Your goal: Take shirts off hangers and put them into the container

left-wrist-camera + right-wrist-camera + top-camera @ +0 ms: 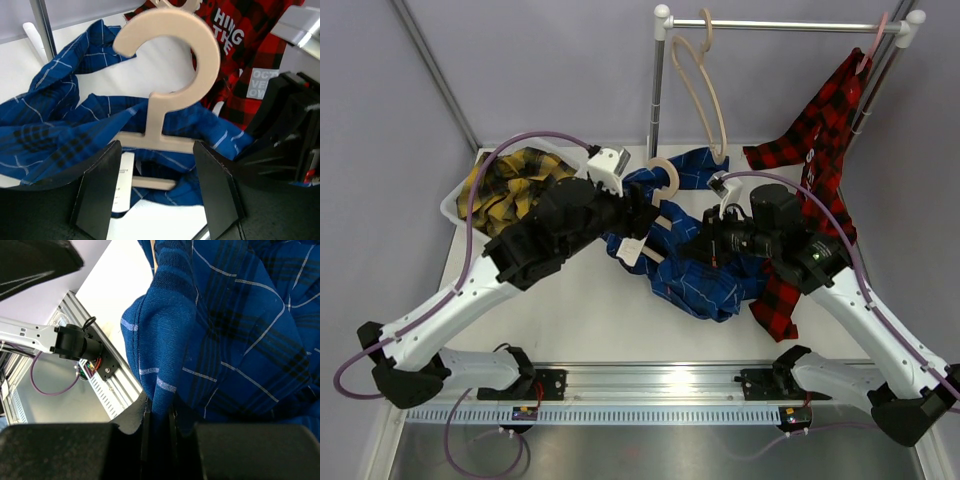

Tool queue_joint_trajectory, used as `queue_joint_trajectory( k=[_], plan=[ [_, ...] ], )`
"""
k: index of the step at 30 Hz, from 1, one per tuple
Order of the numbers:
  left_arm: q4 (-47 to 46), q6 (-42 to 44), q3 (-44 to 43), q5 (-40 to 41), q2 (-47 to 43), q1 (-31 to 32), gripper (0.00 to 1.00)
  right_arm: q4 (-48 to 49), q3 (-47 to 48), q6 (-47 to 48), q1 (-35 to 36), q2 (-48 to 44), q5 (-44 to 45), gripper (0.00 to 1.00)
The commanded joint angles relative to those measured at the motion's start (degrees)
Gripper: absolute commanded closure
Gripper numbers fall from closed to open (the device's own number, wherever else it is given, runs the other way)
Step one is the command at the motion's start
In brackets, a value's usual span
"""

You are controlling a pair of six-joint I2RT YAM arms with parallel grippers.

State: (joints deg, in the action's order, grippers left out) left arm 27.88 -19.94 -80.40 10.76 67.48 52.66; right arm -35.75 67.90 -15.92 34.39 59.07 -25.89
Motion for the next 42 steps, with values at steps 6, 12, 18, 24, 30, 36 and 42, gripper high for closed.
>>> queue_joint_trajectory(
  k=[6,12,18,24,30,36,42],
  plan=[
    [-1.9,1.3,-3.9,7.9,4.0,0.9,0.4,7.0,3.6,-1.0,2.6,0.9,0.9,1.0],
    [-1.8,1.4,-4.1,7.6,6.3,0.9,0.45,7.7,3.7,-1.0,2.7,1.0,0.1,1.0],
    [-2.4,1.0,-4.9,6.1,7.9,0.9,0.57,8.1,3.7,-1.0,2.8,1.0,-0.7,1.0],
    [-2.9,1.0,-5.7,4.1,9.5,0.9,0.58,8.3,3.5,-0.4,3.0,1.0,-1.0,1.0],
    [-4.7,0.8,-5.0,2.7,9.7,0.9,0.58,9.4,3.4,-0.4,3.1,0.9,-1.7,1.0],
    [-4.9,2.4,-4.7,5.0,9.5,0.9,0.85,9.2,3.0,0.3,3.1,0.5,-1.0,1.0],
    [-7.2,8.2,-2.9,9.9,7.4,0.9,1.0,7.2,2.0,1.1,3.1,0.3,2.3,0.84]
  ],
)
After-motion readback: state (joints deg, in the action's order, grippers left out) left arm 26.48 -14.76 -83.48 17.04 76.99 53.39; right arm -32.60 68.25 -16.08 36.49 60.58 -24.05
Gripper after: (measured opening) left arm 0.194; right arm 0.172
